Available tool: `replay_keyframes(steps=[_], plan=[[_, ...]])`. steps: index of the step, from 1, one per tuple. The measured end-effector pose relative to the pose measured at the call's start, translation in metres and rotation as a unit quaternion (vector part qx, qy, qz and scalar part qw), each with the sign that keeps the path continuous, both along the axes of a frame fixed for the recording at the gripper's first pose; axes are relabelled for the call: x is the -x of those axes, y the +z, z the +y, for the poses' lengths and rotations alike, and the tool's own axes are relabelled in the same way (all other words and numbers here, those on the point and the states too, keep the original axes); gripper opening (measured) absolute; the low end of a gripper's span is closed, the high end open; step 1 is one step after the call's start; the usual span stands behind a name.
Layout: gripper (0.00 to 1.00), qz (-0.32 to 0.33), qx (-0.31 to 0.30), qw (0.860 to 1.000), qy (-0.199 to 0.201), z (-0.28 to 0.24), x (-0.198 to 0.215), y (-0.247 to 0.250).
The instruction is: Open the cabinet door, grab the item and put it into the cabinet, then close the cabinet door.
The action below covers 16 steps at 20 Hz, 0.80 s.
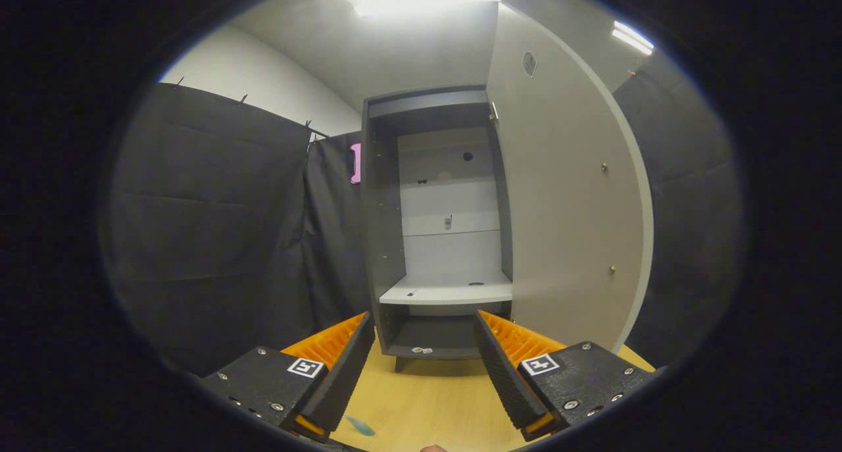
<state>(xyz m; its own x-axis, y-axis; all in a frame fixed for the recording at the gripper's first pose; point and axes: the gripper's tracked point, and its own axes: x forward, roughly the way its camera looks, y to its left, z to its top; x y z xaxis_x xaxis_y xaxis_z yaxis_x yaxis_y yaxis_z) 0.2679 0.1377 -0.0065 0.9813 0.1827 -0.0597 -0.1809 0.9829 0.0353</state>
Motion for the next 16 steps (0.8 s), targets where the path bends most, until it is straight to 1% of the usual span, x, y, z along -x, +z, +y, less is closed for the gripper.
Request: replay_keyframes(steps=[8, 16], plan=[[0.93, 0.014, -0.011, 1.0, 0.02, 0.057, -0.007, -0.06], [0.93, 0.065, -0.008, 0.997, 0.031, 0.098, -0.004, -0.143]])
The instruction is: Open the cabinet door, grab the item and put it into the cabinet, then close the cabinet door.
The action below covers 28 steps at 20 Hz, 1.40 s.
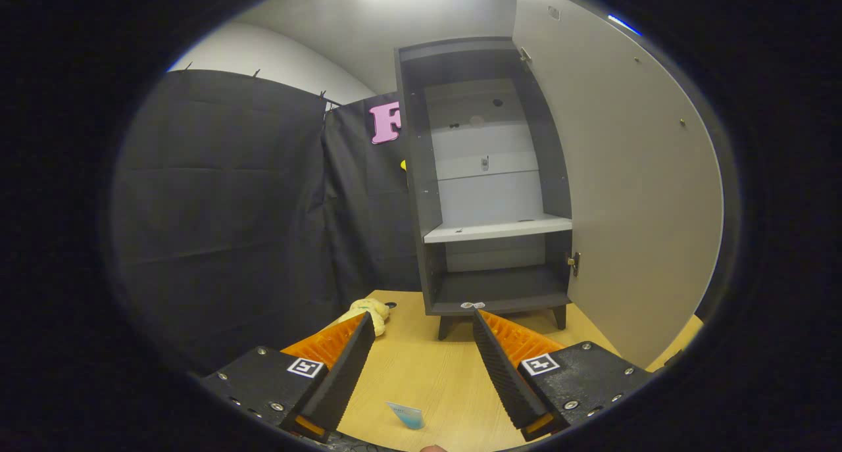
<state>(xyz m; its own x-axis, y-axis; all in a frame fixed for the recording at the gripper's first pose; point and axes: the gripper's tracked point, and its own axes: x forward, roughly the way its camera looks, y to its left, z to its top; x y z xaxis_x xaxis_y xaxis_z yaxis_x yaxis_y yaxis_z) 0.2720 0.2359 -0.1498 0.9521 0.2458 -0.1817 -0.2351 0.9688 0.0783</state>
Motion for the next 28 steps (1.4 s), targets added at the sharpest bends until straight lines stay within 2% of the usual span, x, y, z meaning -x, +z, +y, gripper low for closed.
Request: replay_keyframes(steps=[4, 14, 25, 27, 28], plan=[[0.93, 0.023, 0.012, 1.0, 0.005, 0.016, 0.001, -0.04], [0.93, 0.088, 0.039, 0.995, -0.014, 0.034, 0.008, -0.142], [0.92, 0.195, 0.061, 0.978, -0.038, 0.032, 0.027, -0.233], [0.84, 0.203, 0.057, 0.977, -0.036, 0.032, 0.028, -0.238], [0.69, 0.199, 0.06, 0.977, -0.04, 0.03, 0.025, -0.237]])
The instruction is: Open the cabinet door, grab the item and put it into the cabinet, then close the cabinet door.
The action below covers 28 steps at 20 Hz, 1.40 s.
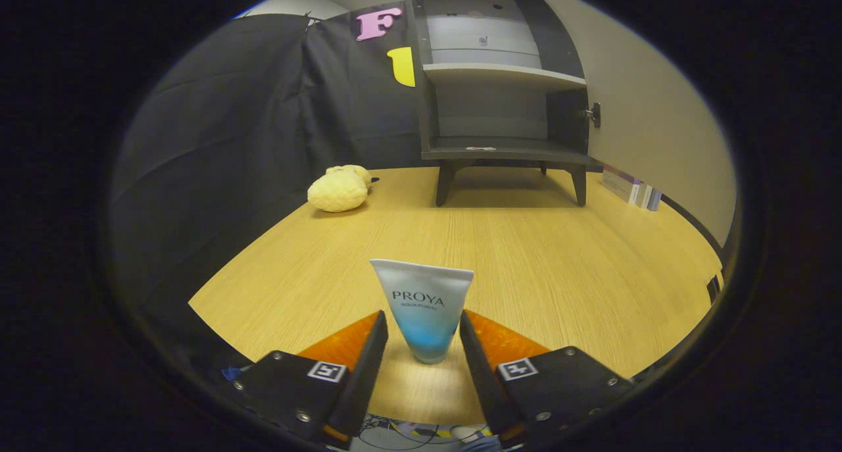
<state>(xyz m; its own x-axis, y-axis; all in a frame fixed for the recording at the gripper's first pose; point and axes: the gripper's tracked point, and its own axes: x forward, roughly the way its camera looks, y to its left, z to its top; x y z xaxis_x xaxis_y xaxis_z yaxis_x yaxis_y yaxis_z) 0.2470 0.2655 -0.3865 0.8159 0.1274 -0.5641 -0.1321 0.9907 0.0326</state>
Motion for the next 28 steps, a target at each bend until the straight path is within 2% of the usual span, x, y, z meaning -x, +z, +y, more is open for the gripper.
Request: replay_keyframes(steps=[1, 4, 13, 22, 28], plan=[[0.56, -0.002, -0.001, 1.0, 0.002, 0.0, 0.002, 0.004], [0.49, -0.012, -0.002, 1.0, 0.02, -0.001, -0.003, 0.021], [0.49, -0.06, -0.014, 0.998, 0.021, -0.024, -0.058, 0.123], [0.49, -0.134, -0.017, 0.991, 0.004, -0.054, -0.157, 0.245], [0.49, -0.147, -0.031, 0.989, 0.008, -0.062, -0.222, 0.3]])
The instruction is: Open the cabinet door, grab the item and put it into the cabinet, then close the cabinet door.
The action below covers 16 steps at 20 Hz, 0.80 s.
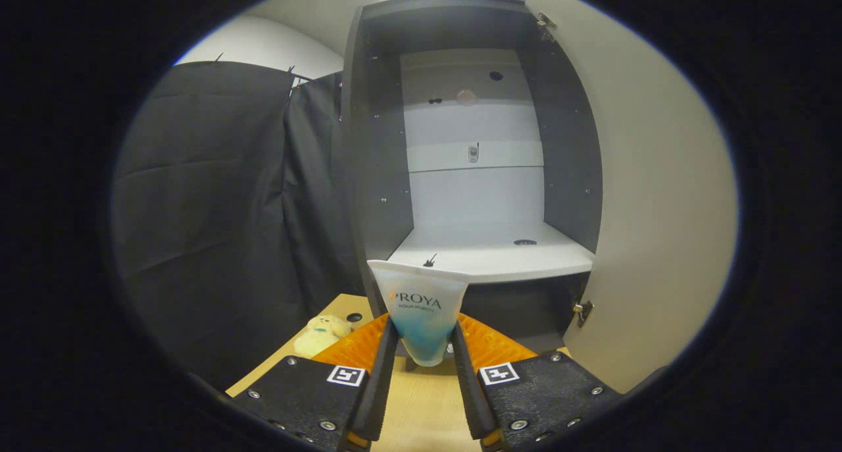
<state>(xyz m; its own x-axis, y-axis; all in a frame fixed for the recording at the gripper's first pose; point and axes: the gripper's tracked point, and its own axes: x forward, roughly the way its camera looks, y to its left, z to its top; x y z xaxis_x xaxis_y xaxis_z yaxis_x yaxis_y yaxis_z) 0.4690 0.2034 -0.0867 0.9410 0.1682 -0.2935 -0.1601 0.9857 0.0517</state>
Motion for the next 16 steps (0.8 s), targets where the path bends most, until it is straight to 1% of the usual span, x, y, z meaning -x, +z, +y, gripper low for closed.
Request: replay_keyframes(steps=[6, 10, 16], plan=[[0.49, -0.004, -0.009, 1.0, -0.004, -0.009, -0.069, 0.033], [0.49, 0.003, -0.016, 1.0, -0.014, -0.014, -0.114, 0.039], [0.49, 0.032, -0.005, 0.999, -0.018, -0.021, -0.162, 0.018]])
